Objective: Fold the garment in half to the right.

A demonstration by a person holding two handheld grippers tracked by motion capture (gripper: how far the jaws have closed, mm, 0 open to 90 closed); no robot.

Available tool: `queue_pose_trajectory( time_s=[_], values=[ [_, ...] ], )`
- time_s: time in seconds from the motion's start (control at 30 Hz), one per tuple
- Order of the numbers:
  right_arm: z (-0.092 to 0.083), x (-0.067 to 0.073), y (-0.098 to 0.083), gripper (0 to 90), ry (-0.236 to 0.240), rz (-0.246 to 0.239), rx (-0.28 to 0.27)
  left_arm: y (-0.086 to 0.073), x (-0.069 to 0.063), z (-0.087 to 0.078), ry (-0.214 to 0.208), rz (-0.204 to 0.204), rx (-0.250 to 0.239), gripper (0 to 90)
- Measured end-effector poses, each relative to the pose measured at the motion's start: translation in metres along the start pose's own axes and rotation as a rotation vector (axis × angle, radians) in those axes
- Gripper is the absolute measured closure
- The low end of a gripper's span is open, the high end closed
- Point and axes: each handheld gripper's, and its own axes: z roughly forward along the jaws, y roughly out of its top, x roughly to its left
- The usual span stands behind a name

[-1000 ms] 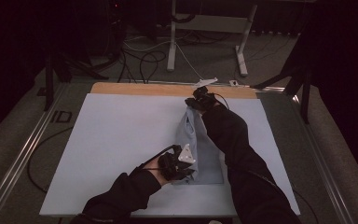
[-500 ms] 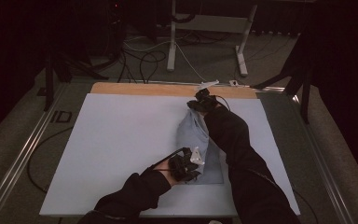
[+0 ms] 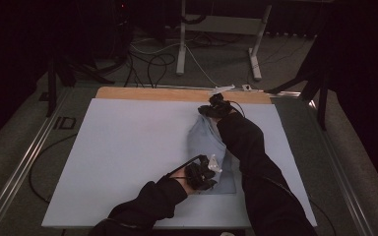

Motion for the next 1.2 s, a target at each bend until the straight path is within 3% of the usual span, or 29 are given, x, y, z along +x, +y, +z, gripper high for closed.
queue_pose_trajectory(
  time_s=[0.03, 0.07, 0.13, 0.17, 0.23, 0.47, 0.5, 0.63, 0.67, 0.8, 0.87, 1.2],
  values=[
    [0.0, -0.001, -0.002, 46.7, 0.004, 0.01, 0.01, 0.001, 0.0, 0.001, -0.009, -0.001, -0.007, 81.5],
    [0.0, -0.001, -0.002, 46.7, 0.004, 0.01, 0.01, 0.001, 0.0, 0.001, -0.009, -0.001, -0.007, 79.4],
    [-0.001, -0.003, -0.002, 35.3, 0.004, 0.014, 0.02, 0.002, -0.001, 0.0, -0.035, -0.001, -0.021, 75.4],
    [-0.003, -0.005, -0.003, 25.4, 0.004, 0.024, 0.024, 0.003, -0.003, 0.0, -0.031, 0.007, -0.024, 65.8],
    [-0.006, -0.008, -0.004, 15.2, 0.024, 0.03, 0.026, 0.003, -0.007, -0.001, -0.037, 0.02, -0.027, 56.4],
    [-0.018, -0.012, -0.001, 9.7, 0.008, 0.035, 0.015, 0.006, -0.009, -0.011, -0.063, 0.023, -0.073, 33.8],
    [-0.022, -0.011, -0.001, 9.8, 0.012, 0.038, 0.009, 0.005, -0.007, -0.016, -0.086, 0.017, -0.087, 28.7],
    [-0.025, -0.007, -0.002, 9.7, 0.024, 0.018, 0.014, 0.005, -0.005, -0.021, -0.093, 0.002, -0.112, 14.8],
    [-0.026, -0.005, -0.002, 9.7, 0.024, 0.013, 0.003, 0.005, -0.004, -0.024, -0.08, 0.021, -0.109, 11.8],
    [-0.029, -0.003, -0.002, 9.7, 0.024, -0.002, -0.003, 0.002, -0.002, -0.03, -0.079, 0.032, -0.136, 1.8],
    [-0.031, -0.001, -0.002, 9.7, 0.029, 0.003, -0.01, -0.001, 0.001, -0.034, -0.099, 0.025, -0.147, 0.7],
    [-0.036, 0.006, -0.009, 9.7, 0.048, -0.016, 0.0, -0.013, 0.007, -0.048, -0.073, 0.02, -0.15, 0.2]
  ],
)
